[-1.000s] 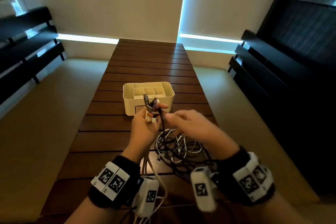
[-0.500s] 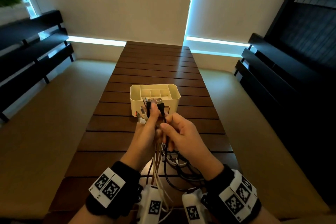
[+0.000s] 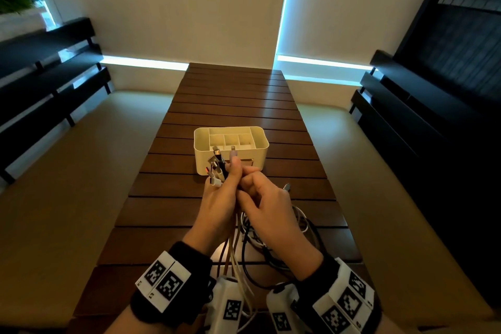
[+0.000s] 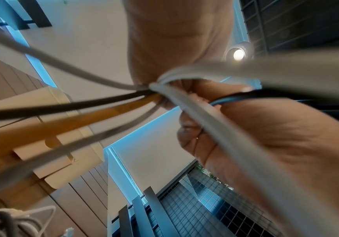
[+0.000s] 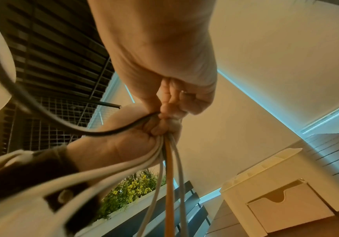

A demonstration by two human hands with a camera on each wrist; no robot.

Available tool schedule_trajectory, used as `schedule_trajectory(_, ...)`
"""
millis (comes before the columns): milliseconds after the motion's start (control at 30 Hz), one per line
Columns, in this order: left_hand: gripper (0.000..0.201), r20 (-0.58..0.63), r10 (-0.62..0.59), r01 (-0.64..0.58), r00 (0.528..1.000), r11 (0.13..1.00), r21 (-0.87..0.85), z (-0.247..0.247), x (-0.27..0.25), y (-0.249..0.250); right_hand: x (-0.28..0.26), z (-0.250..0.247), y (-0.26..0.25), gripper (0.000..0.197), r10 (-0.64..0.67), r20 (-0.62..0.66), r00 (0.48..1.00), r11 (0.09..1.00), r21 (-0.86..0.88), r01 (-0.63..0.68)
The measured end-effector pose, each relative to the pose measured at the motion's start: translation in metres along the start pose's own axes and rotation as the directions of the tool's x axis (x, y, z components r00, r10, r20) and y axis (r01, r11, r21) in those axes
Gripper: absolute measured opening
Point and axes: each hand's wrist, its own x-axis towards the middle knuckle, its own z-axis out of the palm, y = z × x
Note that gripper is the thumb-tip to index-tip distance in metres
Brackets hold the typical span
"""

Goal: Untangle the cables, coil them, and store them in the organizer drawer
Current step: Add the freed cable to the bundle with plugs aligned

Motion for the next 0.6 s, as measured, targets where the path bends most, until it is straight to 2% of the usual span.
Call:
schedule_trajectory(133, 0.049, -0.012, 0.012, -0.011, 1.0, 0.999, 0.038, 0.0, -0.004, -0.001, -0.005, 0.006, 0.0, 0.023, 0.004, -0.079, 0.997, 0.999, 0.049, 0.0)
schedule_trajectory(200, 0.05, 0.028, 0.049, -0.051, 0.998, 0.997, 0.059, 0.001, -0.007, 0.0, -0.006, 0.004, -0.004, 0.029, 0.03, -0.058, 0.998, 0.994, 0.106, -0.023)
schedule_trajectory(267, 0.051, 0.042, 0.076, -0.078, 0.996, 0.996, 0.041, 0.003, -0.011, 0.006, -0.007, 0.0, -0.009, 0.03, 0.028, 0.039, 0.999, 0.973, 0.229, -0.036)
schedule_trajectory(333, 0.048, -0.005, 0.105, -0.105, 0.994, 0.989, -0.1, 0.005, -0.012, 0.018, -0.01, -0.008, -0.013, 0.027, 0.022, 0.191, 0.981, 0.936, 0.341, -0.088)
schedule_trajectory(433, 0.046, -0.036, 0.173, -0.177, 0.984, 0.948, -0.263, 0.005, -0.014, 0.038, -0.013, -0.018, -0.013, 0.022, 0.04, 0.458, 0.888, 0.859, 0.438, -0.265)
schedule_trajectory(500, 0.049, -0.024, 0.193, -0.191, 0.981, 0.937, -0.294, 0.003, -0.016, 0.05, -0.01, -0.027, -0.012, 0.023, -0.033, 0.606, 0.795, 0.801, 0.491, -0.341)
schedule_trajectory(533, 0.05, -0.023, 0.21, -0.207, 0.977, 0.931, -0.299, 0.001, -0.017, 0.058, -0.008, -0.033, -0.014, 0.023, -0.086, 0.671, 0.737, 0.8, 0.487, -0.35)
schedule_trajectory(600, 0.05, -0.046, 0.257, -0.258, 0.965, 0.913, -0.316, -0.009, -0.017, 0.08, -0.006, -0.05, -0.015, 0.02, -0.152, 0.769, 0.621, 0.854, 0.419, -0.309)
